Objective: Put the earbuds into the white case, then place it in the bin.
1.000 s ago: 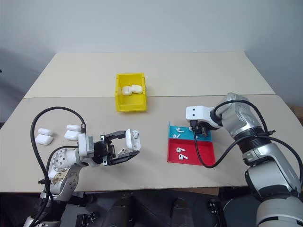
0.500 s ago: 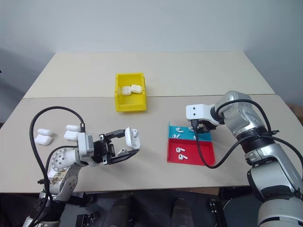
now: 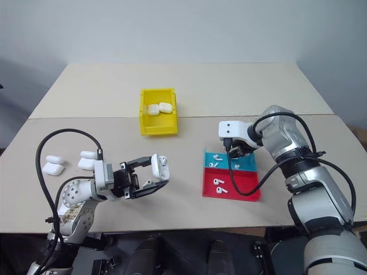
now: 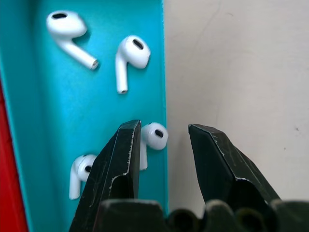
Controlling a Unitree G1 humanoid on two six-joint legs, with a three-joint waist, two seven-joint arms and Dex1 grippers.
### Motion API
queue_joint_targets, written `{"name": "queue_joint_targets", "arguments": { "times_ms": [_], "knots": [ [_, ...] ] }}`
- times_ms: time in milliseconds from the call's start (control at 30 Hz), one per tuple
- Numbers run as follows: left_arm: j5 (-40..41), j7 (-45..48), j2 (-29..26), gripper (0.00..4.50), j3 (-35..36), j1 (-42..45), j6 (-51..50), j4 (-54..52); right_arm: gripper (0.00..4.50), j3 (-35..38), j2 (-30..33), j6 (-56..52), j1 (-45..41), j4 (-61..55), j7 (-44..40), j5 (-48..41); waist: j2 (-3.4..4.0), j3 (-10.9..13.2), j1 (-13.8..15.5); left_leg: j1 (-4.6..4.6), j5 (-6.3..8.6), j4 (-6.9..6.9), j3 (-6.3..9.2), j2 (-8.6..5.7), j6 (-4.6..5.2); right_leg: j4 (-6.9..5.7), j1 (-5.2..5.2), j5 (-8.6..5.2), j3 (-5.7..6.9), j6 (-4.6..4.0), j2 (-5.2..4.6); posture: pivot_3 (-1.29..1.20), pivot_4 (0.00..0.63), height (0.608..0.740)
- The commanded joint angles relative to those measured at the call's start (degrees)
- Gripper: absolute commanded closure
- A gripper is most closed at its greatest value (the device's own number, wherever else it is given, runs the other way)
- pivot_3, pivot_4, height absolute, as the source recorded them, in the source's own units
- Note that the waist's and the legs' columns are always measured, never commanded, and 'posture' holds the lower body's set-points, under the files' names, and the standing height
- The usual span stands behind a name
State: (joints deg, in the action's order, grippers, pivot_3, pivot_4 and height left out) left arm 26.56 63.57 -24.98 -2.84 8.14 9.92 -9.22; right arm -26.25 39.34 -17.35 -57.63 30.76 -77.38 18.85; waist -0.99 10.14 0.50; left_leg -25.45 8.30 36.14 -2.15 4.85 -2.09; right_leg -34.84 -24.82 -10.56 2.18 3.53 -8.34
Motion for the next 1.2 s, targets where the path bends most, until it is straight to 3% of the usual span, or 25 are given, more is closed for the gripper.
{"name": "queue_joint_targets", "arguments": {
  "times_ms": [33,833,933,1033,1200],
  "knots": [
    [-0.09,-0.44,-0.29,1.76,0.14,0.07,0.79,-2.15,2.54,0.63,0.03,0.58,-1.72,1.67,-0.11,0.07,0.00,0.00,0.02,0.00,0.00,0.00,0.00,0.00,0.00,-0.02,-0.01,-0.02,0.00,-0.01,0.00,0.00,0.150,0.740],
    [-0.10,-0.23,-0.46,1.76,0.10,-0.46,1.21,-2.11,2.54,0.67,-0.14,-0.29,-0.81,3.68,-1.58,0.07,0.01,-0.01,-0.14,0.01,0.00,-0.01,0.00,0.01,0.00,-0.13,-0.07,-0.07,0.00,-0.07,0.00,0.00,0.150,0.740],
    [-0.15,-0.33,-0.52,1.76,0.13,-0.60,1.09,-2.24,3.03,0.54,-0.05,-0.56,-0.55,3.50,-1.33,0.32,0.01,-0.01,-0.14,0.00,0.00,-0.01,0.00,0.00,0.01,-0.13,-0.08,-0.08,0.00,-0.07,0.00,0.00,0.150,0.740],
    [-0.11,-0.34,-0.60,1.76,0.15,-0.79,1.02,-2.35,3.87,0.64,0.21,-0.53,-0.07,2.83,-1.51,0.17,0.02,-0.01,-0.14,0.02,0.00,-0.01,0.00,0.01,0.00,-0.13,-0.06,-0.08,0.00,-0.07,0.00,0.00,0.150,0.740],
    [-0.10,-0.40,-0.63,1.76,0.18,-0.87,1.05,-2.36,3.87,0.76,0.37,-0.99,0.21,2.28,-1.57,0.05,0.02,-0.01,-0.14,0.02,0.00,-0.01,0.00,0.01,0.00,-0.14,-0.07,-0.09,0.00,-0.09,0.00,0.00,0.150,0.740]
  ]
}}
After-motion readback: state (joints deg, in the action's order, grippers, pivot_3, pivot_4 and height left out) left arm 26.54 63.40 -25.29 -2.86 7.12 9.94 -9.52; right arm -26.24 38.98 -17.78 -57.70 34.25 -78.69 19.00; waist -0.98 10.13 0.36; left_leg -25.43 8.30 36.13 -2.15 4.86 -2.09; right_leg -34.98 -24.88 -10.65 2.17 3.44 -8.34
